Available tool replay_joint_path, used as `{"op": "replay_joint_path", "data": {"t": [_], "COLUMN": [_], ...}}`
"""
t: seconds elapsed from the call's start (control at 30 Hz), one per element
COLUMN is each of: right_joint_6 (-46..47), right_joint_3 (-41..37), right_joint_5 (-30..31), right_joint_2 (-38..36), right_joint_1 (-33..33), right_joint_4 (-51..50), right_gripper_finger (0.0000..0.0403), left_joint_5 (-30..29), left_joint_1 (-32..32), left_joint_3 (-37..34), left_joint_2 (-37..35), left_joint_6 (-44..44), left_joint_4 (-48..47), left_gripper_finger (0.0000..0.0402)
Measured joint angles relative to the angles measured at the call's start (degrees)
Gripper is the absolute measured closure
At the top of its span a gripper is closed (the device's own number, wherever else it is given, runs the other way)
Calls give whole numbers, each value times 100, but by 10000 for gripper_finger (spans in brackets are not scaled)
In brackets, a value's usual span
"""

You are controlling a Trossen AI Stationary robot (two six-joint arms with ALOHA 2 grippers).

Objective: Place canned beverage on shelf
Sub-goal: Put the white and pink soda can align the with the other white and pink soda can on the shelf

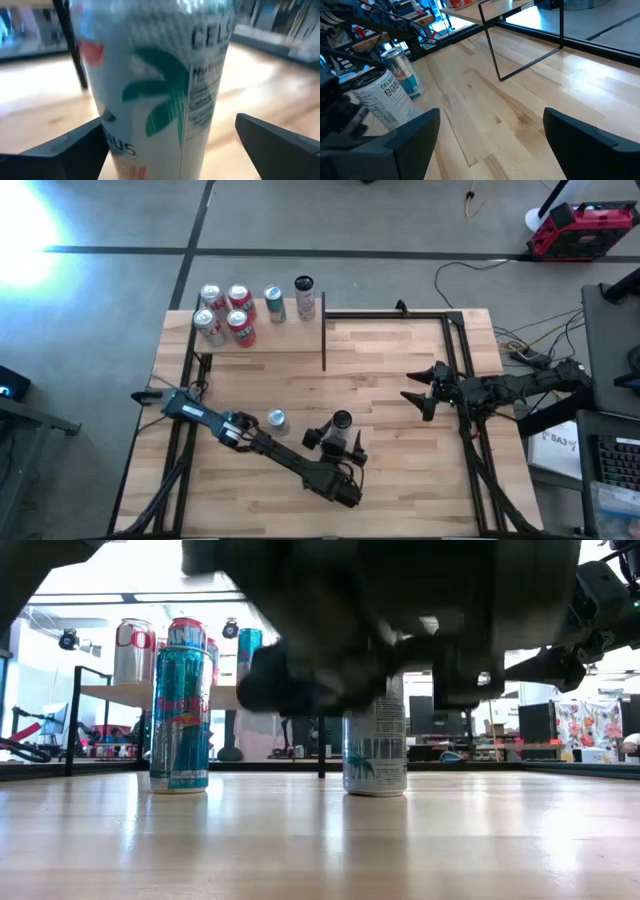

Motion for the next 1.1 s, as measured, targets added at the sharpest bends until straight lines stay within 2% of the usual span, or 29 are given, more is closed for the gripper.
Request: {"op": "replay_joint_path", "data": {"t": [0.17, 0.27, 0.47, 0.9, 1.1], "right_joint_6": [-1, -1, 1, 0, 1], "right_joint_3": [0, 0, 0, 0, 0], "right_joint_5": [0, 0, 0, 0, 0], "right_joint_2": [0, 1, 0, 2, 2], "right_joint_1": [0, -1, 0, 0, -1], "right_joint_4": [0, 1, -3, 0, 1], "right_gripper_finger": [67, 67, 67, 67, 67], "left_joint_5": [1622, 2230, 2944, 4567, 5012], "left_joint_1": [35, 61, 66, 283, 456], "left_joint_3": [1160, 975, 1181, 1167, 1167], "left_joint_2": [-10, -311, -672, -1255, -1507], "left_joint_6": [-162, -214, -376, 873, 1439], "left_joint_4": [-1382, -1418, -1820, -1623, -1619], "left_gripper_finger": [14, 14, 15, 15, 15]}}
